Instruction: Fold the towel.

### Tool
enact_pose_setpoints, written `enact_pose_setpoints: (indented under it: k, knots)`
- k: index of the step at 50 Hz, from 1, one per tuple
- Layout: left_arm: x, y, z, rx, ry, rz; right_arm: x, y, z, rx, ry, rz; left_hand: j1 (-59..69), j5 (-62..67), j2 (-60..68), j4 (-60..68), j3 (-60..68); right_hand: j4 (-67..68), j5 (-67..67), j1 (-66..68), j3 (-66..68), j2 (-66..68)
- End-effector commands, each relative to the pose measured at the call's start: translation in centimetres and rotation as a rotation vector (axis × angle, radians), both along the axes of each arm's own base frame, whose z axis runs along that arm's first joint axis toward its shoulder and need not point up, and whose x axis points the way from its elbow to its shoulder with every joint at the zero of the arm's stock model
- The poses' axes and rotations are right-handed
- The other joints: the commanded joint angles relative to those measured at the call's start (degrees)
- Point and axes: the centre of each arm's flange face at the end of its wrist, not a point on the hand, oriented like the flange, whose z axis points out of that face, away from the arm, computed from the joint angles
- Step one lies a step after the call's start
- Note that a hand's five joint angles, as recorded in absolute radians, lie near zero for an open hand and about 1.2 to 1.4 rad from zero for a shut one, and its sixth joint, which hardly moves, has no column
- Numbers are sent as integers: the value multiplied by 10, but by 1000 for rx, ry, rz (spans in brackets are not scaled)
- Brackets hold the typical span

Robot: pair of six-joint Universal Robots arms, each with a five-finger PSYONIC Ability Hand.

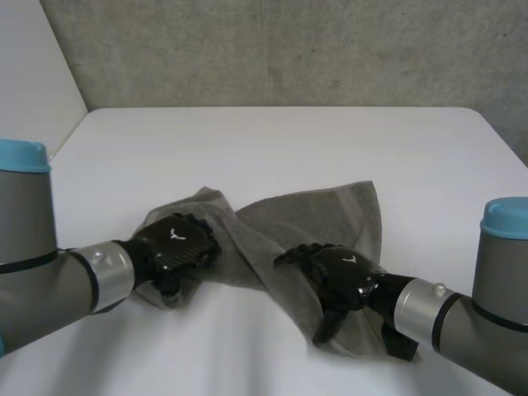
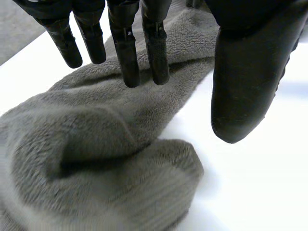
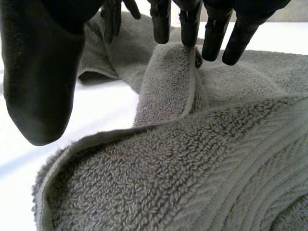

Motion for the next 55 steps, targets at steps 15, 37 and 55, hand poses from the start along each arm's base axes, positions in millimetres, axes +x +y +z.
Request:
enact_pose_setpoints:
  k: [15,37,55]
  knots:
    - [-27,-16,15,-161,108,-38,-3,4,24,-132,3,15,-130,-129,-137,-30,-25,-4,-34,-34,-4,-44]
    - [-98,-33,-36,-14,183,-202,-70,-46,26,-198,32,-201,-138,-137,-146,-30,-25,-4,-34,-34,-4,-44]
    - [-88,-22,-50,-3,-1,-256,-68,-37,18,-174,25,-145,-111,-110,-119,-30,-25,-4,-34,-34,-4,-44]
